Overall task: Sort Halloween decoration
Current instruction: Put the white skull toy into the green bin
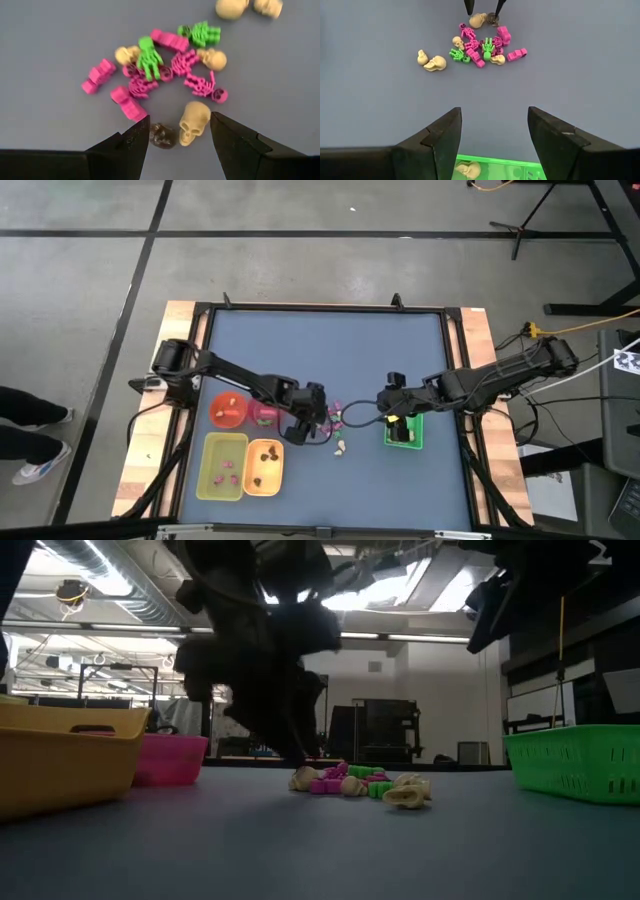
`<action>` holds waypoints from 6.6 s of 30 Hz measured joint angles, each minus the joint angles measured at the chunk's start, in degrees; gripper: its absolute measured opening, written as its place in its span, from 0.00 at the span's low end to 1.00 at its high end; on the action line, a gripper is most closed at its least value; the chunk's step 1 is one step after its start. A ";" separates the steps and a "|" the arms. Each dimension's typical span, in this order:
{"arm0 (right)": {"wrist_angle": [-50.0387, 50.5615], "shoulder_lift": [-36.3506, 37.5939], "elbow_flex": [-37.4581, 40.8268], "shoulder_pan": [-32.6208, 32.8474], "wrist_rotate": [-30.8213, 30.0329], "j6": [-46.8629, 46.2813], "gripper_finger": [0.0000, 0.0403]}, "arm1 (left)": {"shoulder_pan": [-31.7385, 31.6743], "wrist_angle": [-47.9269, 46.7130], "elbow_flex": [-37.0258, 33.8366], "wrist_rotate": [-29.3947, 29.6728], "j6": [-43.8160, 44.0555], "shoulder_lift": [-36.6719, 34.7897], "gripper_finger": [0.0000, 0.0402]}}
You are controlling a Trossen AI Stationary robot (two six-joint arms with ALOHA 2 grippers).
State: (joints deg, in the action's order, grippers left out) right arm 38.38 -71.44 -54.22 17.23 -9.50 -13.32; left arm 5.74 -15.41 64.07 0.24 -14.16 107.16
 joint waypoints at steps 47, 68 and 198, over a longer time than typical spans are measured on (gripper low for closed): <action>-1.45 -0.02 -0.02 0.00 -0.17 1.66 0.56 | 1.01 1.84 0.07 -1.75 -9.85 4.54 0.27; -3.01 -0.32 -0.04 0.00 3.00 1.59 0.56 | 1.18 2.06 -0.18 -0.29 -0.98 2.74 0.17; 3.26 -8.31 0.00 9.38 -4.59 24.51 0.24 | -0.85 16.80 13.97 -18.27 34.56 -0.29 0.52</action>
State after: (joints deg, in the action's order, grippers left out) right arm 41.63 -79.75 -54.22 26.61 -14.08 11.19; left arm 4.89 1.39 78.04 -18.03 20.40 106.87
